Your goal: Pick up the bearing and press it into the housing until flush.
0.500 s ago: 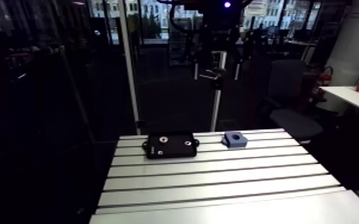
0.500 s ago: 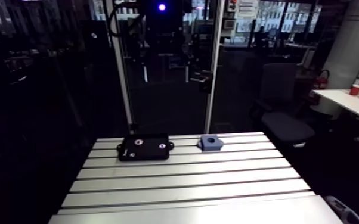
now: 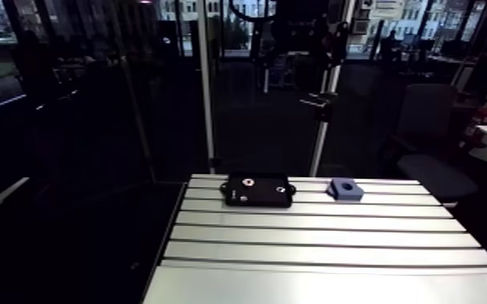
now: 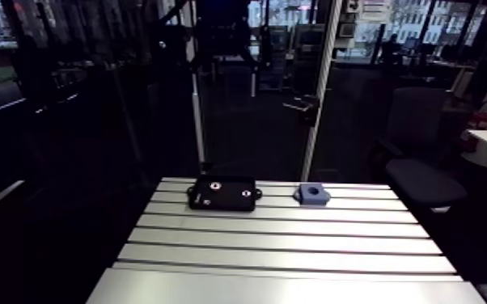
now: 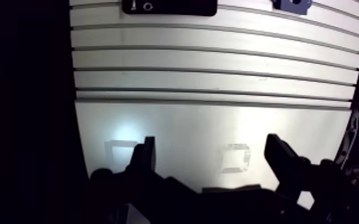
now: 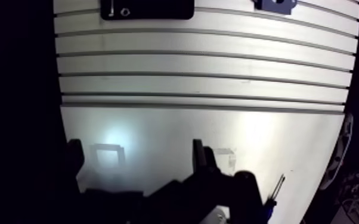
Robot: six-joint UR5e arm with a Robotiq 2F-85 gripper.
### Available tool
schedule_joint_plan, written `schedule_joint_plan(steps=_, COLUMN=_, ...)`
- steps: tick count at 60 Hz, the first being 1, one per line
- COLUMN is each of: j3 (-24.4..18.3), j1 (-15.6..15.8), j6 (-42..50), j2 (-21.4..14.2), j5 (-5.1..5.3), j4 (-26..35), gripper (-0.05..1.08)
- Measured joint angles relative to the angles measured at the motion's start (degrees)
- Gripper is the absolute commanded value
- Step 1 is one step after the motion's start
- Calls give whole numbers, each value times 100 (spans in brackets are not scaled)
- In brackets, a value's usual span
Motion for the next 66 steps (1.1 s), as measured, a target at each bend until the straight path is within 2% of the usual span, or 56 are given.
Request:
schedule_joint_plan(steps=11, j3=-37, j1=54, j6=-3, j2=46, j5=-1, j4=-42, gripper=0)
schedule_joint_plan(steps=20, j3=-100, j1=74, j6=2, j2=239, j5=12, j4=-327, gripper=0)
schedule_joint_plan(steps=33, j3=-311, j1=178, j6=96, j2=727, j5=36, j4=-763, gripper=0)
schedule_joint_plan(steps=52, j3=-658, j1=381, j6=332, j2=1405, j5=0, j4=-1030, gripper=0)
schedule_joint_plan(steps=66, j3=-761, j1=486, j6=438, j2=1863, j5=-15, j4=-1333, gripper=0)
